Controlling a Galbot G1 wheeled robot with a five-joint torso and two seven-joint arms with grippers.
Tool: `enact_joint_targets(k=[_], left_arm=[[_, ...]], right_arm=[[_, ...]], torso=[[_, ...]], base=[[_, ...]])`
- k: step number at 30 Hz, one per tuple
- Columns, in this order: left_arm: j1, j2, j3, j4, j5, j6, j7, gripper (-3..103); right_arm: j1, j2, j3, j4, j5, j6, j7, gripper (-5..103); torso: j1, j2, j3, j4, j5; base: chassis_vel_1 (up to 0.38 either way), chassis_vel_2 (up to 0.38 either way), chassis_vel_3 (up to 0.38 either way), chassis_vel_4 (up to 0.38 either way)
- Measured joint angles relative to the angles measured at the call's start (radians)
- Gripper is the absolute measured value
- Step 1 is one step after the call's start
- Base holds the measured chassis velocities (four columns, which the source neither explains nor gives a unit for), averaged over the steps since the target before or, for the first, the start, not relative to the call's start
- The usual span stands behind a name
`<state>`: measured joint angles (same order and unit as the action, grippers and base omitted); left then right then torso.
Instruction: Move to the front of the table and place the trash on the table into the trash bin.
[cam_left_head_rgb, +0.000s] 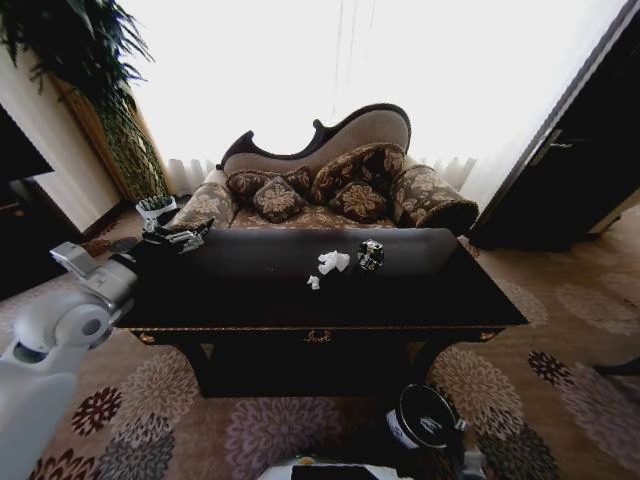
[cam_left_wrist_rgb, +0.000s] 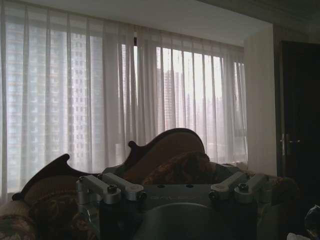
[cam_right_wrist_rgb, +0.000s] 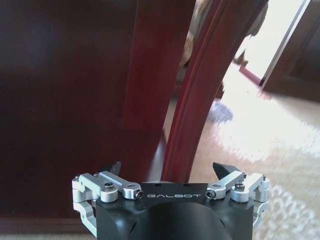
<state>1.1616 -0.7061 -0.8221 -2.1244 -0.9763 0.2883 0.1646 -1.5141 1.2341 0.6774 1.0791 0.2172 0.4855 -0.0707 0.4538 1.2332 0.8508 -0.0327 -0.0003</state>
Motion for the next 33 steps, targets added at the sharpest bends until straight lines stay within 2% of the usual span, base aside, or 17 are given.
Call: enact_joint_targets(k=[7, 16, 21, 25, 33], left_arm=[[-0.001, -0.008, 0.01, -0.001, 0.008, 0.0, 0.0, 100], [-0.002, 0.017, 0.003, 0.01, 0.011, -0.004, -0.004, 100], [0.0, 0.013, 0.006, 0.014, 0.012, -0.004, -0.007, 100], [0.0, 0.007, 0.01, 0.019, 0.017, -0.004, -0.009, 100], [-0.003, 0.006, 0.01, 0.036, 0.022, -0.004, -0.01, 100]], right_arm=[[-0.111, 0.041, 0.083, 0.247, -0.013, 0.004, 0.048, 100], [-0.218, 0.08, 0.1, 0.432, 0.024, 0.012, 0.088, 100], [-0.264, 0.08, 0.142, 0.559, 0.106, 0.004, 0.107, 100], [-0.288, 0.071, 0.155, 0.67, 0.212, 0.013, 0.108, 100], [-0.302, 0.071, 0.19, 0.812, 0.265, 0.033, 0.129, 100]], torso=[[0.0, 0.0, 0.0, 0.0002, -0.0001], [0.0, 0.0, 0.0, 0.0002, 0.0002], [0.0, 0.0, 0.0, 0.0002, 0.0], [0.0, 0.0, 0.0, 0.0002, -0.0001], [0.0, 0.0, 0.0, 0.0003, 0.0001]], base=[[0.0, 0.0, 0.0, 0.0], [0.0, 0.0, 0.0, 0.0], [0.0, 0.0, 0.0, 0.0], [0.0, 0.0, 0.0, 0.0], [0.0, 0.0, 0.0, 0.0]])
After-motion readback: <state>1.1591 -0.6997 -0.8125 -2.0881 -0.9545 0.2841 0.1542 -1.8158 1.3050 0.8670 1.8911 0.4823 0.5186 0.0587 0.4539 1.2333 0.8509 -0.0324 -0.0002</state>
